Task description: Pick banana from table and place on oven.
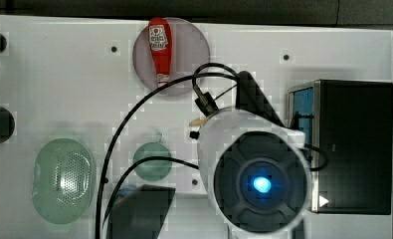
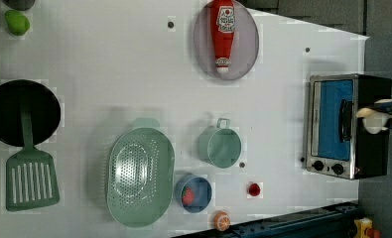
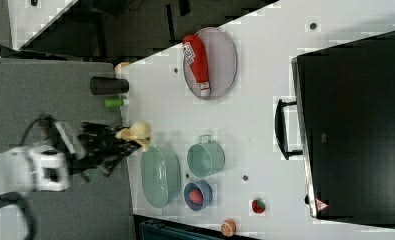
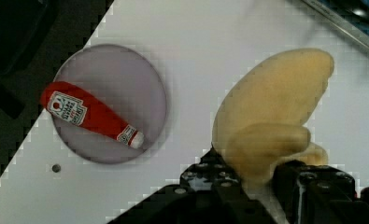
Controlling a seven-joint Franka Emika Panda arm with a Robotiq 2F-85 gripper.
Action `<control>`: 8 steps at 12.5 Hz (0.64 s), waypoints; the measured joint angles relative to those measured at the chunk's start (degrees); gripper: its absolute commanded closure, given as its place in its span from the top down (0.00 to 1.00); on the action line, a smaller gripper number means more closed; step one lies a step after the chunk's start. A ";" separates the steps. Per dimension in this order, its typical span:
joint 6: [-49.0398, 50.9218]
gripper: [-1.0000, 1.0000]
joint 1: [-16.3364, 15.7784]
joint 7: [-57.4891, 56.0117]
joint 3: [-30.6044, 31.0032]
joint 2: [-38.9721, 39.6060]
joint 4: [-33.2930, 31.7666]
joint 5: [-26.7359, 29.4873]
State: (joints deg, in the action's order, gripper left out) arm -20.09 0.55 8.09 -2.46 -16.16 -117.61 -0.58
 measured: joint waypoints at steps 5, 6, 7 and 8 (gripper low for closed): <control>7.85 0.26 0.11 -3.88 -6.06 6.92 9.90 -1.45; 7.68 0.26 -0.26 -7.98 -9.31 8.92 10.85 -3.74; 7.94 0.26 -0.30 -12.10 -12.90 10.46 10.80 -4.30; 7.84 0.26 0.32 -16.06 -16.06 12.11 10.80 -4.51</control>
State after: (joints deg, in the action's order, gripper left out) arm -12.25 0.87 -7.97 -18.52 -4.05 -106.81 -5.09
